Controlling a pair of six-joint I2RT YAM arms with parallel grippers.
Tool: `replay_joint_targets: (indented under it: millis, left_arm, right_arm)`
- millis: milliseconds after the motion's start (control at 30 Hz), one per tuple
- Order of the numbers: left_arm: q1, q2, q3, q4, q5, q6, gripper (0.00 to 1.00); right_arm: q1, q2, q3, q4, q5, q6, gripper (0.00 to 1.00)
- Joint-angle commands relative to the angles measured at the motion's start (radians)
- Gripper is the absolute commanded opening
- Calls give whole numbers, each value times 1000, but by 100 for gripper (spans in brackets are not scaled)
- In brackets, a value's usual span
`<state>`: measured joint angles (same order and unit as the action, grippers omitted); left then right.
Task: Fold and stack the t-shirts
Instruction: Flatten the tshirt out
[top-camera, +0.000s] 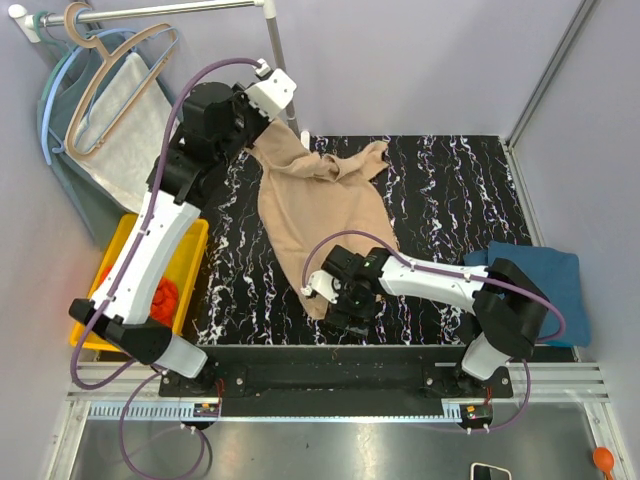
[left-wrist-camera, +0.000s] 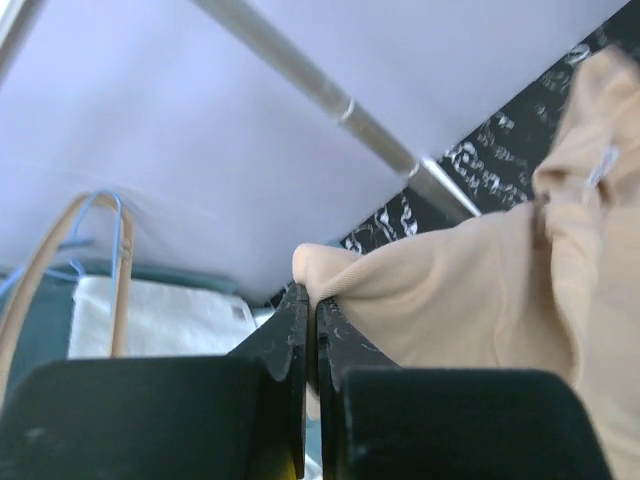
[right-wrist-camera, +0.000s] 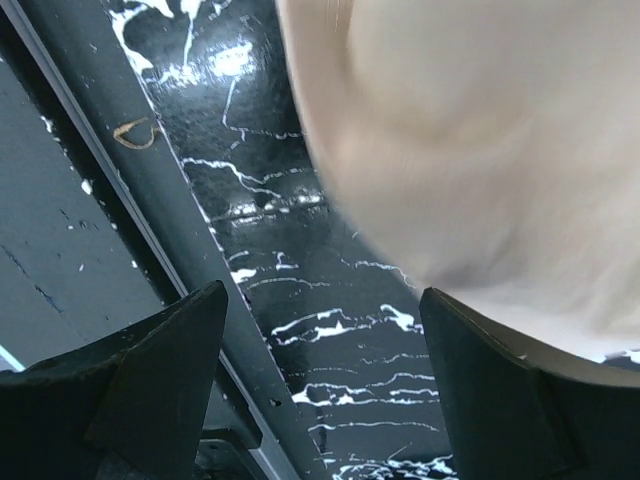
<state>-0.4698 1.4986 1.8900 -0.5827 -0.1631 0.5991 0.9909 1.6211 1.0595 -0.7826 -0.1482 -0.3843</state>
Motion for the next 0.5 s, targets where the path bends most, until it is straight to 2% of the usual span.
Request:
replay_joint_targets:
  millis: [0,200,467]
  left_arm:
    - [-75,-49,34,27,19,60,0]
    - [-96,-95,-64,47,-27,93,0]
    - [-98,-144,-222,99,-52,105,0]
  right_arm:
    - [17,13,0,49,45,10,86]
    - [15,-44,-44,104,219,-28,86]
    - [12,-14,-62,219,331,-56,87]
